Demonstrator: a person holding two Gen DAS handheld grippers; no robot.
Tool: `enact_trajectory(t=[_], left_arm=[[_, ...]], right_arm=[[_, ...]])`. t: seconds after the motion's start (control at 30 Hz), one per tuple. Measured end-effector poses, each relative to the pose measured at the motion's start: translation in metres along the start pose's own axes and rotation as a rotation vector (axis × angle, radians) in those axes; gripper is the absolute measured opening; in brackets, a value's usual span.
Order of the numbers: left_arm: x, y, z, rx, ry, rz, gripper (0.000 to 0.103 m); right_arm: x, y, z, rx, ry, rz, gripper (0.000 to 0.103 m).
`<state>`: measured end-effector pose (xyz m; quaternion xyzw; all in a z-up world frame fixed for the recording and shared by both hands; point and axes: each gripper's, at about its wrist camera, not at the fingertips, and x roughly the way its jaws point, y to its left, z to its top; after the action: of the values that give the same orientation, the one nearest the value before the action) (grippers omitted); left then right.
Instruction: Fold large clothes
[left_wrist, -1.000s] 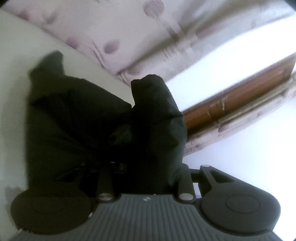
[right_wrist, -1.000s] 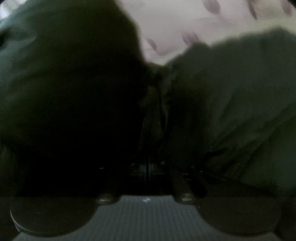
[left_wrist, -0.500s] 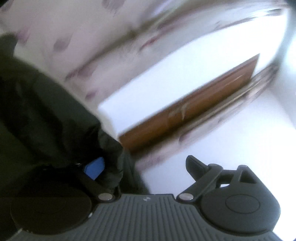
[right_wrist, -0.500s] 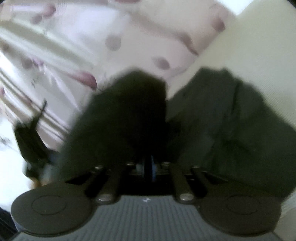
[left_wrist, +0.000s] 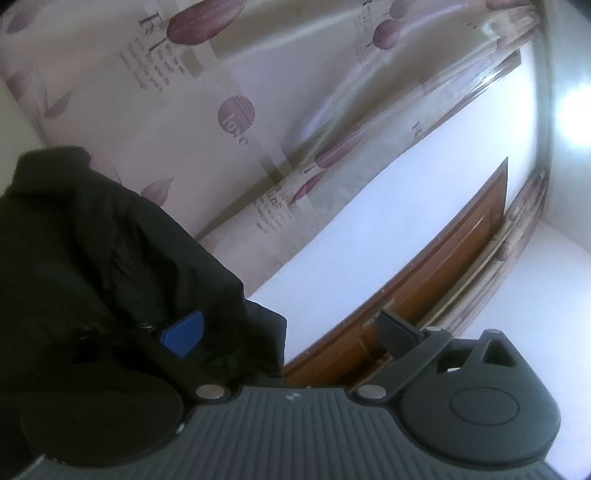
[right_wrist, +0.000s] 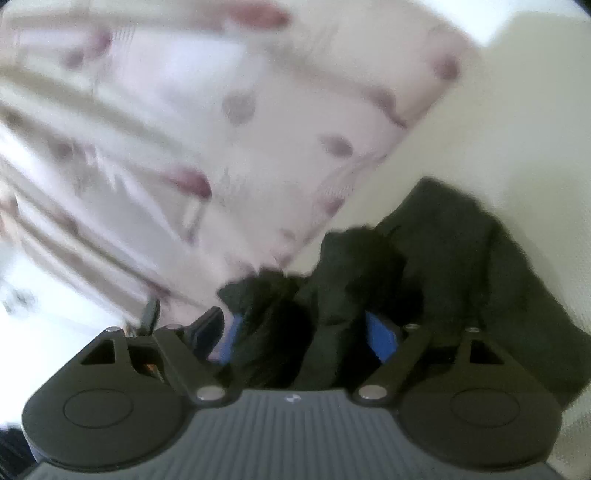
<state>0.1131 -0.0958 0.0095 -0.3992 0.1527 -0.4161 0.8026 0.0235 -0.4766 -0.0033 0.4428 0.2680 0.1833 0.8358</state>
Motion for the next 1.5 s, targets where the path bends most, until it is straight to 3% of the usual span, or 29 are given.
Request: enact_trajectory(t=[0.1,0.17,0.23,0.3,0.37,0.4,0.53,0.63,0.7,0.8,0.97,1.13,1.3,1.43,1.5], left_arm=[[-0.007,-0.008,-0.007,0.011,-0.067,0.035,0.098],[-0.013,-0.011,-0.01,0.015,-0.096,0.083,0.098],[-0.024,-0.005,-0.016,-0.043,-0.144,0.114,0.097],[-0.031,-0.002,-0.02,-0.082,-0.188,0.156,0.097],[-0.038,-0.003,-0.022,-0.101,-0.221,0.176,0.097],[-0.042,-0.003,-0.021,-0.096,-0.221,0.182,0.098],[-0.05,-0.006,-0.017,-0.116,-0.171,0.222,0.101],[-0.059,-0.01,-0.011,-0.103,-0.167,0.257,0.103],[-0.066,-0.017,-0.009,-0.043,-0.157,0.291,0.103],[-0.07,-0.027,-0.014,0.027,-0.111,0.276,0.103],[-0.049,-0.03,-0.038,0.116,0.028,0.251,0.103],[-0.023,-0.019,-0.063,0.137,0.137,0.265,0.103],[-0.004,-0.009,-0.078,0.182,0.202,0.297,0.103],[0.003,-0.006,-0.086,0.214,0.217,0.285,0.103],[-0.001,-0.005,-0.089,0.225,0.219,0.282,0.103]], right_arm=[[0.029,0.023,0.002,-0.124,0.059,-0.124,0.085],[0.046,0.032,0.004,-0.129,0.089,-0.132,0.085],[0.062,0.041,0.005,-0.151,0.126,-0.118,0.091],[0.071,0.05,0.002,-0.205,0.138,-0.15,0.092],[0.081,0.056,-0.003,-0.274,0.144,-0.193,0.079],[0.083,0.057,-0.006,-0.31,0.159,-0.208,0.051],[0.098,0.062,-0.016,-0.479,0.174,-0.256,0.023],[0.091,0.076,-0.014,-0.58,0.143,-0.254,0.015],[0.083,0.087,-0.01,-0.651,0.106,-0.27,0.013],[0.067,0.093,0.002,-0.718,0.062,-0.284,0.012],[0.027,0.057,0.032,-0.643,-0.027,-0.301,0.012],[-0.007,-0.012,0.045,-0.52,-0.094,-0.312,0.012],[-0.022,-0.071,0.046,-0.466,-0.104,-0.3,0.012],[-0.009,-0.106,0.042,-0.513,-0.056,-0.392,0.016],[-0.001,-0.124,0.04,-0.454,-0.024,-0.424,0.016]])
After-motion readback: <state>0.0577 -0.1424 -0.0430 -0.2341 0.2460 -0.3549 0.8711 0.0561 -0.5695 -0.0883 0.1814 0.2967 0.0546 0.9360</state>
